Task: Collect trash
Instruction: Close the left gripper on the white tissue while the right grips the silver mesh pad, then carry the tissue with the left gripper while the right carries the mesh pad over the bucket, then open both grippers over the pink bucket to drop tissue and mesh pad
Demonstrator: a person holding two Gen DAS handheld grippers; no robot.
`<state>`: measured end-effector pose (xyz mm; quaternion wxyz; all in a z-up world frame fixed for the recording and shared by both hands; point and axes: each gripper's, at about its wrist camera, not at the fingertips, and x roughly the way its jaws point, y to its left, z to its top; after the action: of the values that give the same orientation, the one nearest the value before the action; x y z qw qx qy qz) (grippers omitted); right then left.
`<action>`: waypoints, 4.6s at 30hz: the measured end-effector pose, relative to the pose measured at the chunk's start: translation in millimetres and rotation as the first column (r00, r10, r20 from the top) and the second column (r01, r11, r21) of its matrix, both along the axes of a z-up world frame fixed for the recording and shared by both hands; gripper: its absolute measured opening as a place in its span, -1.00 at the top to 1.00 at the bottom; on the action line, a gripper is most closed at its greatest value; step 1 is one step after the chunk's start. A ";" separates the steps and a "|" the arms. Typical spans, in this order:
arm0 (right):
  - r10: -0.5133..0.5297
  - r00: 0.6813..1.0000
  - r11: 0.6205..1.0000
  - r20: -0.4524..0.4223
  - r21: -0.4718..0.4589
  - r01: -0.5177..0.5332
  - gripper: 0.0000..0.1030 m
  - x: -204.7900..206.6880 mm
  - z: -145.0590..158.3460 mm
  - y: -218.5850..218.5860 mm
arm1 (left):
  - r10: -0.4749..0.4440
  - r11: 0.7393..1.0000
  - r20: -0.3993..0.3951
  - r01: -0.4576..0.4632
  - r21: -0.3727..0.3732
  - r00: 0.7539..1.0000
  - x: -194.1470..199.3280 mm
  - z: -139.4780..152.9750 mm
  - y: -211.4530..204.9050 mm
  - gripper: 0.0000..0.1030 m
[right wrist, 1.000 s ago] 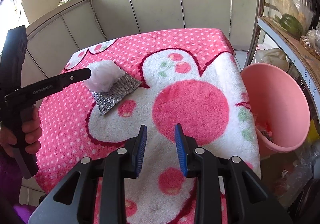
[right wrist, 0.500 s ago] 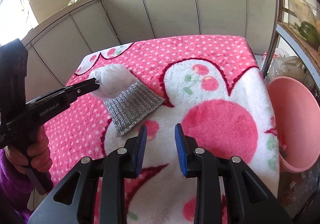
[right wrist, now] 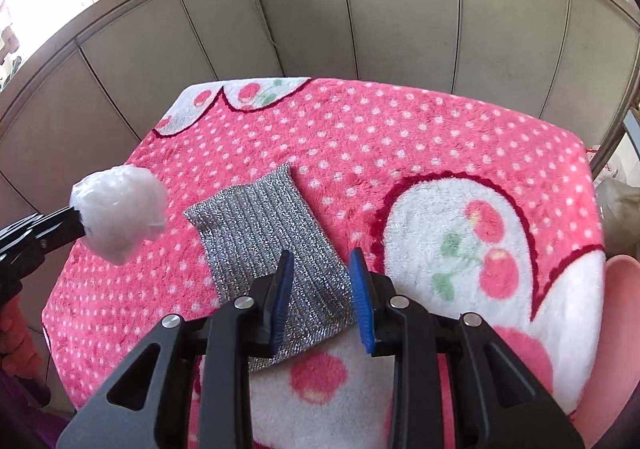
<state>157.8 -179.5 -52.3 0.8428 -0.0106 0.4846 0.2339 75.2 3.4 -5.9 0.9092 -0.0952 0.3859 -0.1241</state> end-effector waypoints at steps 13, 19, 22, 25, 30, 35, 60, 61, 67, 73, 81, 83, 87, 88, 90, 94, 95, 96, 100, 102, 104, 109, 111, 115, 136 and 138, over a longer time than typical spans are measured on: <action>0.048 0.999 0.997 0.025 -0.058 -0.047 0.68 2.2 -9.0 17.7 | 0.072 0.992 0.025 -0.074 0.102 0.997 -28.0 21.5 1.2 0.93; 0.006 0.999 0.999 0.050 -0.038 -0.004 0.82 -6.7 -1.8 17.1 | 0.108 0.987 0.063 -0.115 0.112 0.992 -38.2 38.9 14.8 0.93; 0.001 0.998 1.000 0.064 -0.018 0.000 0.83 -14.7 7.7 16.6 | 0.128 0.985 0.067 -0.135 0.111 0.989 -41.4 42.0 22.2 0.93; 0.006 0.996 1.000 0.092 -0.007 -0.006 0.83 -24.0 19.4 18.8 | 0.139 0.983 0.071 -0.147 0.110 0.988 -43.1 43.6 26.0 0.93; 0.008 0.990 1.000 0.140 0.024 -0.012 0.83 -41.1 40.6 18.4 | 0.137 0.983 0.078 -0.145 0.109 0.987 -44.7 44.4 25.5 0.93; 0.005 0.985 0.999 0.174 0.045 -0.013 0.83 -54.2 58.6 15.1 | 0.129 0.985 0.087 -0.138 0.104 0.988 -44.0 45.2 21.3 0.93; -0.295 0.921 0.955 0.254 0.108 0.276 0.83 -108.4 87.2 -102.6 | -0.072 0.996 0.107 0.065 0.065 0.992 1.8 47.5 -57.5 0.93; -0.315 0.914 0.949 0.258 0.108 0.296 0.83 -110.5 88.0 -110.9 | -0.091 0.994 0.108 0.085 0.063 0.990 4.7 48.0 -65.4 0.93; -0.413 0.862 0.910 0.295 0.090 0.406 0.83 -124.7 96.6 -156.9 | -0.222 0.974 0.108 0.216 0.067 0.969 19.7 46.5 -126.4 0.93; -0.514 0.796 0.850 0.319 0.063 0.523 0.83 -132.1 99.8 -208.7 | -0.369 0.929 0.104 0.364 0.060 0.924 27.9 43.9 -202.1 0.93; -0.595 0.752 0.788 0.284 0.021 0.615 0.83 -127.1 73.3 -254.9 | -0.522 0.853 0.067 0.518 0.062 0.850 33.1 24.4 -294.6 0.93; -0.607 0.748 0.779 0.270 0.014 0.627 0.83 -125.1 64.7 -262.4 | -0.543 0.839 0.048 0.539 0.073 0.838 34.8 15.4 -309.3 0.93; -0.624 0.742 0.765 0.246 0.001 0.644 0.83 -119.0 49.5 -273.5 | -0.560 0.826 0.008 0.558 0.080 0.829 42.3 -2.5 -331.2 0.93; -0.627 0.741 0.763 0.242 -0.003 0.646 0.83 -117.1 46.5 -275.8 | -0.561 0.825 0.000 0.560 0.081 0.828 44.1 -6.7 -335.2 0.93; -0.631 0.740 0.760 0.233 -0.006 0.650 0.83 -114.6 41.2 -279.4 | -0.561 0.824 -0.020 0.561 0.079 0.828 47.9 -14.3 -341.2 0.93; -0.641 0.734 0.751 0.224 -0.016 0.660 0.83 -109.5 32.5 -286.2 | -0.556 0.826 -0.060 0.559 0.078 0.829 55.1 -27.0 -347.9 0.93; -0.643 0.733 0.749 0.219 -0.018 0.662 0.83 -108.3 30.1 -288.0 | -0.556 0.825 -0.068 0.560 0.078 0.829 56.3 -29.7 -349.4 0.93; -0.645 0.732 0.747 0.217 -0.020 0.664 0.83 -107.3 28.2 -289.1 | -0.555 0.825 -0.074 0.559 0.078 0.829 57.5 -32.2 -350.6 0.92; -0.646 0.735 0.746 0.207 -0.032 0.665 0.83 -102.8 20.9 -292.5 | -0.551 0.826 -0.093 0.558 0.083 0.829 60.0 -39.7 -354.8 0.92; -0.643 0.739 0.749 0.201 -0.037 0.661 0.83 -102.3 18.4 -291.7 | -0.556 0.822 -0.096 0.563 0.085 0.826 60.0 -41.7 -356.6 0.89; -0.640 0.743 0.752 0.197 -0.036 0.658 0.83 -101.6 16.4 -291.7 | -0.558 0.821 -0.095 0.565 0.084 0.825 59.5 -42.0 -358.3 0.89; -0.648 0.735 0.744 0.202 -0.039 0.667 0.80 -102.0 16.1 -292.0 | -0.558 0.822 -0.093 0.564 0.072 0.825 58.1 -39.7 -358.7 0.81; -0.648 0.731 0.743 0.215 -0.036 0.669 0.80 -103.6 18.4 -291.9 | -0.554 0.826 -0.089 0.560 0.067 0.828 58.5 -38.2 -358.7 0.73; -0.649 0.729 0.740 0.218 -0.041 0.671 0.80 -104.3 22.0 -292.5 | -0.541 0.836 -0.086 0.546 0.051 0.836 60.0 -34.1 -354.8 0.61; -0.617 0.753 0.774 0.229 0.006 0.633 0.33 -145.3 50.5 -241.1 | -0.480 0.876 -0.008 0.480 0.052 0.877 28.4 -0.7 -314.0 0.52; -0.614 0.752 0.776 0.240 0.005 0.631 0.29 -149.6 53.6 -234.4 | -0.475 0.879 0.004 0.474 0.055 0.880 23.7 3.7 -308.9 0.52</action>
<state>8.2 -413.9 1.3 0.9212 0.0923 0.3691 -0.0813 98.9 -305.5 -2.1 0.8566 0.0274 0.3925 -0.3337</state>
